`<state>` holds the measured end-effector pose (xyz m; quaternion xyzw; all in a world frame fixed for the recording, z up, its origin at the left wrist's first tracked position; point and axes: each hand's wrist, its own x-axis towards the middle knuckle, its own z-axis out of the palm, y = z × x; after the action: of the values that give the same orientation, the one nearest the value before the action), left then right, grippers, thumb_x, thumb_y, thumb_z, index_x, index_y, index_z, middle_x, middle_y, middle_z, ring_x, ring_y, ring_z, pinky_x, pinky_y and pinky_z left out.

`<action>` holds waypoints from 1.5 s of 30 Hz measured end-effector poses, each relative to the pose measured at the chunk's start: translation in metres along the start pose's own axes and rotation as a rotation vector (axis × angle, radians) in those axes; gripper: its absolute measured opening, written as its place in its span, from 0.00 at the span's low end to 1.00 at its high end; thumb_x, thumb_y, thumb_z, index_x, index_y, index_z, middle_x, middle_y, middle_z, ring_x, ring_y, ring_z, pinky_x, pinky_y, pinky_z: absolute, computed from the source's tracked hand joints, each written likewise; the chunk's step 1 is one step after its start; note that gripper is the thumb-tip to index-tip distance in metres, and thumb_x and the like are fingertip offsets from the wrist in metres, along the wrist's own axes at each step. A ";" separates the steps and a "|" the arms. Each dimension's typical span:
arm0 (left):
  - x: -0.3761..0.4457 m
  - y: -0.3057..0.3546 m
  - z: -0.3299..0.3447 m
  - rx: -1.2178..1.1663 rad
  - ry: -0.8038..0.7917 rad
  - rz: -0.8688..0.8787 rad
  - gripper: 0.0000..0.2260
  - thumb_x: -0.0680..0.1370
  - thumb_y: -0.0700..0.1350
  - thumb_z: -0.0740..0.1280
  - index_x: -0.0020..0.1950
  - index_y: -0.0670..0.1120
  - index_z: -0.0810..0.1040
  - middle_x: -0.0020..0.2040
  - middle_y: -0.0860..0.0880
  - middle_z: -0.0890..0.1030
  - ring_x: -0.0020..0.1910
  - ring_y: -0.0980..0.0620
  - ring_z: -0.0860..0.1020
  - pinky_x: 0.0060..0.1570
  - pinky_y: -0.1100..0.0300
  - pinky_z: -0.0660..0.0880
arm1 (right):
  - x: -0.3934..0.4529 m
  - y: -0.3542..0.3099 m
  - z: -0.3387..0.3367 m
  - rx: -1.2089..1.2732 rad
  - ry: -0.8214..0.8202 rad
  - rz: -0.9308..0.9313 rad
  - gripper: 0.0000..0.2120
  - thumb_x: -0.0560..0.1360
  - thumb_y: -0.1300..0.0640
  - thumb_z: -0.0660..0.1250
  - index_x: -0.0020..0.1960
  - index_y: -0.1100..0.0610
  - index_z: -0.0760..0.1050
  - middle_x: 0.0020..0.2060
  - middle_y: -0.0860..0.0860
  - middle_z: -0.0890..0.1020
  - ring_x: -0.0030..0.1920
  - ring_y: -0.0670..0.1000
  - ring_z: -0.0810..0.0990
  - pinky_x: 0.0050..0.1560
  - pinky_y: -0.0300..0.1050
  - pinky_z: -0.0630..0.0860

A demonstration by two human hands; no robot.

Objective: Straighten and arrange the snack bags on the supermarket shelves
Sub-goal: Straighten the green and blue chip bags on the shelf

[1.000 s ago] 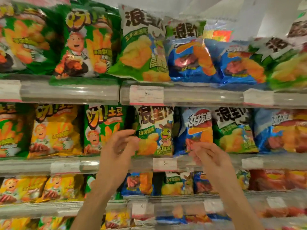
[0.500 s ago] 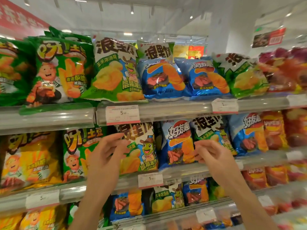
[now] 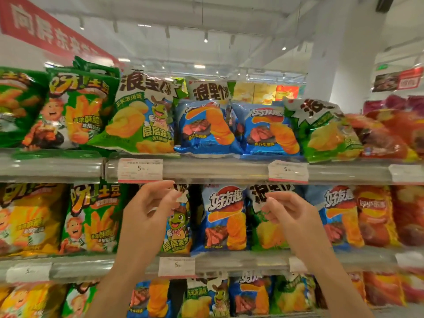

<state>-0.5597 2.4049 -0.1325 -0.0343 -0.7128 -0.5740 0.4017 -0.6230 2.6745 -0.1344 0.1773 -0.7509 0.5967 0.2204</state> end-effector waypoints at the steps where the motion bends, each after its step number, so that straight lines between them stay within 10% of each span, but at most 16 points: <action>1: 0.002 0.004 0.008 0.008 0.003 0.009 0.07 0.79 0.48 0.71 0.55 0.56 0.81 0.48 0.55 0.86 0.48 0.56 0.84 0.47 0.55 0.82 | 0.005 -0.001 -0.008 0.003 0.000 -0.015 0.04 0.81 0.55 0.68 0.52 0.48 0.82 0.42 0.45 0.87 0.44 0.43 0.86 0.48 0.42 0.83; 17: 0.081 0.049 0.067 0.452 -0.008 0.361 0.09 0.79 0.49 0.71 0.59 0.53 0.79 0.52 0.58 0.79 0.53 0.60 0.77 0.49 0.69 0.72 | 0.099 -0.034 -0.053 -0.331 0.041 -0.268 0.03 0.81 0.52 0.68 0.53 0.48 0.79 0.44 0.40 0.83 0.46 0.37 0.80 0.44 0.27 0.74; 29: 0.139 0.045 0.079 0.847 -0.127 0.448 0.21 0.79 0.54 0.70 0.69 0.49 0.77 0.67 0.48 0.76 0.67 0.46 0.71 0.67 0.47 0.69 | 0.169 -0.033 -0.046 -0.791 -0.071 -0.308 0.18 0.81 0.44 0.65 0.67 0.51 0.75 0.61 0.48 0.76 0.60 0.49 0.74 0.61 0.46 0.74; 34: 0.143 0.046 0.085 0.846 -0.096 0.428 0.20 0.78 0.55 0.70 0.68 0.50 0.77 0.65 0.48 0.77 0.65 0.46 0.72 0.65 0.47 0.70 | 0.182 -0.035 -0.073 -0.953 0.205 -0.450 0.19 0.80 0.46 0.68 0.66 0.55 0.76 0.64 0.55 0.77 0.67 0.56 0.72 0.67 0.52 0.68; 40: 0.142 0.046 0.087 0.812 -0.090 0.415 0.20 0.78 0.56 0.70 0.67 0.50 0.78 0.64 0.49 0.77 0.65 0.47 0.73 0.65 0.46 0.71 | 0.197 -0.019 -0.106 -0.991 0.230 -0.066 0.43 0.77 0.34 0.65 0.80 0.55 0.52 0.80 0.59 0.55 0.81 0.63 0.53 0.79 0.65 0.54; 45: 0.140 0.049 0.086 0.799 -0.104 0.407 0.19 0.78 0.55 0.71 0.67 0.49 0.78 0.64 0.49 0.77 0.64 0.47 0.72 0.65 0.48 0.70 | 0.197 -0.016 -0.106 -0.819 0.224 -0.040 0.39 0.77 0.39 0.68 0.79 0.54 0.55 0.76 0.58 0.66 0.76 0.62 0.64 0.73 0.67 0.64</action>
<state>-0.6749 2.4362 -0.0103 -0.0446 -0.8764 -0.1607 0.4519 -0.7674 2.7740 0.0059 0.0240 -0.8938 0.2603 0.3645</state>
